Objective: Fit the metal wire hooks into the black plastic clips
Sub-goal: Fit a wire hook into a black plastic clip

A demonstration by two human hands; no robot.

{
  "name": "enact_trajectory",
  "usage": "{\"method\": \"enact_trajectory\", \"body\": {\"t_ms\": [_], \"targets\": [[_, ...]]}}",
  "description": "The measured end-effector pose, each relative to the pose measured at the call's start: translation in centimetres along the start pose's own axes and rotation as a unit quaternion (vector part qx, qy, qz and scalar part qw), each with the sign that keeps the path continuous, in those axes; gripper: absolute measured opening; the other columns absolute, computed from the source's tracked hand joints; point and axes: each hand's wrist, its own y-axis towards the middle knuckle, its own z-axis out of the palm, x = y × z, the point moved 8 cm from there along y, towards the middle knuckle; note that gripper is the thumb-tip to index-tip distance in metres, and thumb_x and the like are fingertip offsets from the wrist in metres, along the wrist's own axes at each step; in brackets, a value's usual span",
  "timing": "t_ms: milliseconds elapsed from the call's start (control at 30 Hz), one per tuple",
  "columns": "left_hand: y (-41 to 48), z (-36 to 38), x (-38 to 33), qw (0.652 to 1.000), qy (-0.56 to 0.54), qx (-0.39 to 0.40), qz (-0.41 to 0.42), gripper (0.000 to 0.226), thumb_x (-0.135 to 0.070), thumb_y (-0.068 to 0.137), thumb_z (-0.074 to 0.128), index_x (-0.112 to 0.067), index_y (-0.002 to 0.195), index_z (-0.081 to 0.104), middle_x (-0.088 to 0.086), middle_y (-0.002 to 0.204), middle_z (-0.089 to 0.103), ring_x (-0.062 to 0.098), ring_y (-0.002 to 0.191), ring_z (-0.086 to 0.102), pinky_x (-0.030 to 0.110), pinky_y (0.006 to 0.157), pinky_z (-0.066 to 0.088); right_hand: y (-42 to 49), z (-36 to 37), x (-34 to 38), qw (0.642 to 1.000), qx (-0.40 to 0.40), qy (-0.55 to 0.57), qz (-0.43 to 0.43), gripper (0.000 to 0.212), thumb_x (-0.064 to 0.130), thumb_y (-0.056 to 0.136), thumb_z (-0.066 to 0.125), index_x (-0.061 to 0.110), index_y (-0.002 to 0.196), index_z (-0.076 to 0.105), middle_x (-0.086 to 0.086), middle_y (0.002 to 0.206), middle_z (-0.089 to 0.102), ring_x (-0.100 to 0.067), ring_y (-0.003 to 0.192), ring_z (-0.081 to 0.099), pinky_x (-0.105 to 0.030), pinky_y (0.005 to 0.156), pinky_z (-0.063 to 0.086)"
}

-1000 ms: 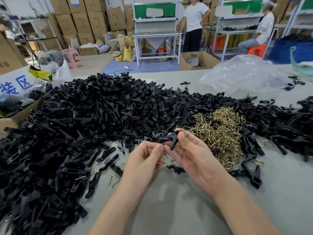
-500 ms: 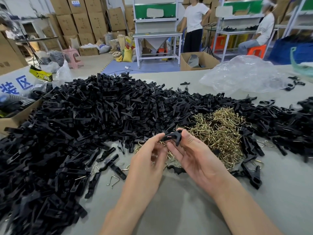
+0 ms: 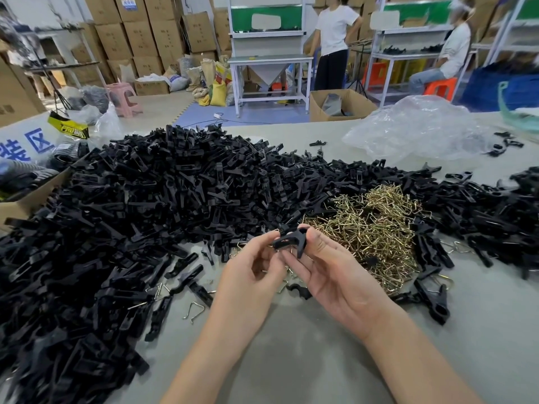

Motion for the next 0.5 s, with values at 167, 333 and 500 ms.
{"method": "enact_trajectory", "body": {"t_ms": [167,333,500], "targets": [[0.0,-0.1,0.4,0.999,0.037,0.013,-0.023,0.033,-0.015,0.097,0.054,-0.041,0.095,0.075,-0.017,0.060,0.059,0.000,0.056,0.049,0.009,0.051,0.037,0.2,-0.3,0.4,1.000,-0.001,-0.023,-0.017,0.013,0.022,0.091,0.068,0.014,0.097,0.077,-0.015,0.112,0.073,-0.025,0.105,0.073,-0.033,0.080,0.061],[0.4,-1.5,1.7,0.990,-0.100,-0.040,-0.093,0.022,-0.017,0.099,0.057,-0.029,0.103,0.075,-0.002,0.070,0.067,0.012,0.069,0.063,0.025,0.070,0.055,0.2,-1.6,1.7,0.993,-0.069,-0.057,-0.072,0.024,0.016,0.081,0.070,0.013,0.105,0.067,-0.011,0.098,0.073,-0.017,0.085,0.072,-0.024,0.066,0.060],[0.2,-0.8,2.2,0.957,-0.238,-0.057,-0.154,0.018,-0.012,0.096,0.063,-0.016,0.092,0.080,0.005,0.080,0.073,0.012,0.071,0.066,0.020,0.066,0.055,0.1,-0.7,1.7,0.971,-0.040,-0.192,-0.138,0.029,0.012,0.079,0.071,0.007,0.106,0.062,-0.003,0.100,0.075,-0.016,0.096,0.072,-0.021,0.083,0.056]]}}
